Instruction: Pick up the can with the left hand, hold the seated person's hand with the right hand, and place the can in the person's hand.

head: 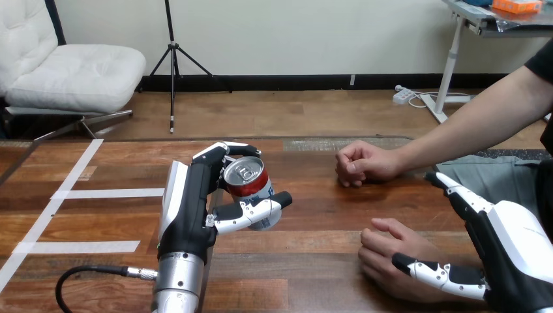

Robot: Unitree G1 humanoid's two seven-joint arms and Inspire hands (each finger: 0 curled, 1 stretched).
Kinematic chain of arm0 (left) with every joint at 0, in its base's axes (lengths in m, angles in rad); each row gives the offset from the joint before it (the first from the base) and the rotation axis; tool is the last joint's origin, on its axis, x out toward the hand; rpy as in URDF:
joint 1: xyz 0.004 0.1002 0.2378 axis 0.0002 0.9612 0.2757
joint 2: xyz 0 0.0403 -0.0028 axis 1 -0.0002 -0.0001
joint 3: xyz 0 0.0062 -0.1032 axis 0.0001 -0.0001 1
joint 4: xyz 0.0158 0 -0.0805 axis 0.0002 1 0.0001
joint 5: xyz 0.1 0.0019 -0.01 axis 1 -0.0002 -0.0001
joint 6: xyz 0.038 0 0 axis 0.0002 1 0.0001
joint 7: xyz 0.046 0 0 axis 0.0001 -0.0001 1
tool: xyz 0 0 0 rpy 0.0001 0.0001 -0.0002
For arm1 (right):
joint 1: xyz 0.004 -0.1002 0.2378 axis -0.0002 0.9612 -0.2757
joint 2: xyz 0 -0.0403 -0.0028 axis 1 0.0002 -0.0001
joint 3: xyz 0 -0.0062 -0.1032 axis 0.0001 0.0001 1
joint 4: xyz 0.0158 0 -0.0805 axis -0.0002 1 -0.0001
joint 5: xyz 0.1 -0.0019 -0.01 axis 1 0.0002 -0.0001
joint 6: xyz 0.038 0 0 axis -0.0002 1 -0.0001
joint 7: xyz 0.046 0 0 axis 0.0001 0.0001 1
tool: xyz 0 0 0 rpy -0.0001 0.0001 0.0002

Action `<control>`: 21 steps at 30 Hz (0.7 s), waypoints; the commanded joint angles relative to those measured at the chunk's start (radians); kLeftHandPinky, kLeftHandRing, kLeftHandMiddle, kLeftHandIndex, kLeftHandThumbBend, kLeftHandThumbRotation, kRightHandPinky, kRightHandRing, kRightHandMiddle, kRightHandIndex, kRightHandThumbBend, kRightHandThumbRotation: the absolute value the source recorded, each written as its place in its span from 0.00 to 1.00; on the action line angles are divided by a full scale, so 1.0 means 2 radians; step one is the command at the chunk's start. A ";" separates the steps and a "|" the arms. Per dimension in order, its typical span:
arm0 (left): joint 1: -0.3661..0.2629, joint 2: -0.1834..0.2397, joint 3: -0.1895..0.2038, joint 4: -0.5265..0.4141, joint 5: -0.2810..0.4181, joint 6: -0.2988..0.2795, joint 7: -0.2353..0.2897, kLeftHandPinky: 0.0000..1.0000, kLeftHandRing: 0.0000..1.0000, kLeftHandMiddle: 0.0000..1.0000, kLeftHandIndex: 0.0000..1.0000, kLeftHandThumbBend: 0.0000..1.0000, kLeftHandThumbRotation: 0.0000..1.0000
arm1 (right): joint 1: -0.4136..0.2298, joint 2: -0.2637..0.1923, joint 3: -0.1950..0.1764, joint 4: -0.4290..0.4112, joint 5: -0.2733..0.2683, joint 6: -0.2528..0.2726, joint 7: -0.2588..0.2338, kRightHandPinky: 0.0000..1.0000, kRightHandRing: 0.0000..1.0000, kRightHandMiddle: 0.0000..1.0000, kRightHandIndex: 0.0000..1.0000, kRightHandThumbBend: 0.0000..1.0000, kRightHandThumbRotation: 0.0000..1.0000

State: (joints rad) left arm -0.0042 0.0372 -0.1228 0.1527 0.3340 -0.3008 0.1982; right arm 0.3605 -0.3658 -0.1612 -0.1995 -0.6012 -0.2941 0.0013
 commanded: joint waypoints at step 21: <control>-0.041 0.004 0.000 -0.003 0.005 -0.014 0.005 0.47 0.43 0.44 0.58 0.68 0.00 | -0.008 -0.058 -0.001 -0.066 -0.019 0.057 0.071 0.91 0.89 0.90 0.89 0.81 0.37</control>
State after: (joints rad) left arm -0.0051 0.0390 -0.1246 0.1605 0.3365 -0.3018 0.1984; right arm 0.3812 -0.4433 -0.1611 -0.2697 -0.6305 -0.1917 0.1247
